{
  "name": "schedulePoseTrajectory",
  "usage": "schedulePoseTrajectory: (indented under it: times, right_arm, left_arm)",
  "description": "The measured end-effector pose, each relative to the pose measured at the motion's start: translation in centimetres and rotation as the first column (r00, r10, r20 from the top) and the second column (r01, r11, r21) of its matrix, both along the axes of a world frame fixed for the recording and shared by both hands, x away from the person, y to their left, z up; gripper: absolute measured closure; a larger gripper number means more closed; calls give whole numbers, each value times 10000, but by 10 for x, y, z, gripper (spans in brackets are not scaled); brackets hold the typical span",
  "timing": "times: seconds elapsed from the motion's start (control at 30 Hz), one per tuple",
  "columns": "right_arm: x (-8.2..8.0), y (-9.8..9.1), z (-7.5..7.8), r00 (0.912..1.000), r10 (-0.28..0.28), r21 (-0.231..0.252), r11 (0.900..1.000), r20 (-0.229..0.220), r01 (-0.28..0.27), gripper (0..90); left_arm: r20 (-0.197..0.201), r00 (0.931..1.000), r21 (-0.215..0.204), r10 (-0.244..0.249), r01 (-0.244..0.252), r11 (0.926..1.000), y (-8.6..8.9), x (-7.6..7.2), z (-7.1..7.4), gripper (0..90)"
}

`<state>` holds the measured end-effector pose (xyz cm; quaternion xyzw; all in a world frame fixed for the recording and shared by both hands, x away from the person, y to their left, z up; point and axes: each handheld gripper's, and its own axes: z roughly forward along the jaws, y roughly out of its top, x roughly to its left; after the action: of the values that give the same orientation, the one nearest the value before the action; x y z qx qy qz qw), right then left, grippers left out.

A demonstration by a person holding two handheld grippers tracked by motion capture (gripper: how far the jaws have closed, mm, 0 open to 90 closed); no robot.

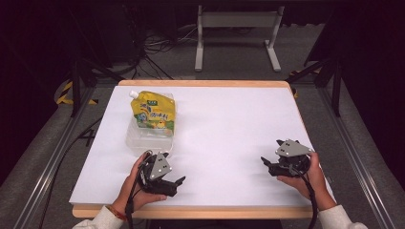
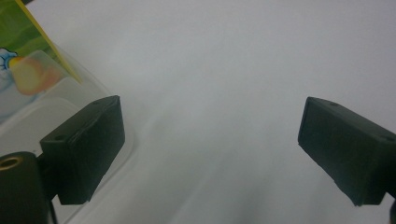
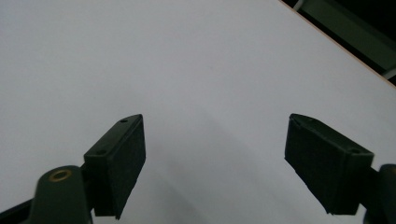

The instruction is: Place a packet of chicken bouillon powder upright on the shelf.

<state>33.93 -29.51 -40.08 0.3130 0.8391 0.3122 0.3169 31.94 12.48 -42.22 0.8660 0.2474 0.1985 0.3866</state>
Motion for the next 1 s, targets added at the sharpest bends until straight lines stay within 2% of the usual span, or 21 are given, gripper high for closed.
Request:
schedulePoseTrajectory:
  times: [0.07, 0.37, 0.47, 0.6, 0.63, 0.7, 0.83, 1.0]
  right_arm:
    - [-4, -3, -2, 10000, -54, -10, 10000, 50, 54, 209]
    - [-22, -27, -15, 9993, -365, 383, 9986, -2, 365, 198]
    - [-29, -36, -18, 9983, -587, 724, 9957, -14, 586, 192]
    - [-35, -45, -22, 9967, -814, 812, 9934, 24, 809, 188]
    - [-42, -52, -26, 9942, -1078, 872, 9904, 17, 1072, 182]
    - [-44, -54, -27, 9939, -1104, 867, 9902, 29, 1097, 183]
    - [-56, -65, -36, 9889, -1482, 1024, 9835, -138, 1489, 174]
    - [-65, -70, -37, 9856, -1686, 1158, 9788, -129, 1689, 166]
  left_arm:
    - [31, 10000, 161, -13, 12, 9999, 0, 0, -2, 73]
    - [-177, 9996, 268, -201, 206, 9994, 0, 3, -9, 72]
    - [-187, 9994, 326, -290, 296, 9990, 0, 3, -11, 72]
    - [-253, 9990, 329, -369, 377, 9987, 1, 4, -13, 72]
    - [-273, 9988, 336, -395, 405, 9986, 2, 4, -14, 72]
    - [-378, 9985, 290, -407, 418, 9987, 2, 4, -15, 71]
    - [-422, 9982, 287, -433, 446, 9986, 2, 6, -16, 70]
    - [-428, 9977, 166, -531, 539, 9984, 1, 8, -16, 69]
